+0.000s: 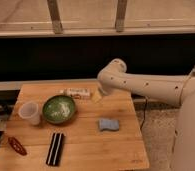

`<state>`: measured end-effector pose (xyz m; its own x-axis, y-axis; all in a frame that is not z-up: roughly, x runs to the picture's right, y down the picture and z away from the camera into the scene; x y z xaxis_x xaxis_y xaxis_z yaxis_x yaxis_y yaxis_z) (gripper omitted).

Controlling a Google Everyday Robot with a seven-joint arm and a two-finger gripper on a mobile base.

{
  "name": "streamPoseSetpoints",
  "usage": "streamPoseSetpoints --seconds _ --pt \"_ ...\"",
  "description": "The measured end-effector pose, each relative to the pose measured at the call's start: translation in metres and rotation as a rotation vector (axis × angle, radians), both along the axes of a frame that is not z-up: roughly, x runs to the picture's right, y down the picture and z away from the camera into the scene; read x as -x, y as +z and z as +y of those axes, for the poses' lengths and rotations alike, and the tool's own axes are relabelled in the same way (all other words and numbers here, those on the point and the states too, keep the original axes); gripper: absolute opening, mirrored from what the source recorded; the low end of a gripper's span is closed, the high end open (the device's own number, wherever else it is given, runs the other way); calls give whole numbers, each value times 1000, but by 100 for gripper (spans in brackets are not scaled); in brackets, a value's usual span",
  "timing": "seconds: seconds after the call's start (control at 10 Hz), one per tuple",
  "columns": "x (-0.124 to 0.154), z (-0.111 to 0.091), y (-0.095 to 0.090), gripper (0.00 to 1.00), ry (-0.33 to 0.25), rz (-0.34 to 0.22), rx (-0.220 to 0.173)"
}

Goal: Move the arm in a circular motion

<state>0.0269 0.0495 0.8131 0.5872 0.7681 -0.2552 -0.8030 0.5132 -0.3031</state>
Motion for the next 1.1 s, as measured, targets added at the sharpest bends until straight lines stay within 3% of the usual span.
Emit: streamPoseSetpoints --seconds 0.2,0.4,0.6,0.8,1.1 --pt "31 38 -23 80 -59 -17 15" --pt "36 65 -38 80 -46 25 35" --pt "12 92 -52 80 -5 104 58" --pt "-26 105 -55 80 34 180 72" --pt "-83 91 -32 80 90 291 87"
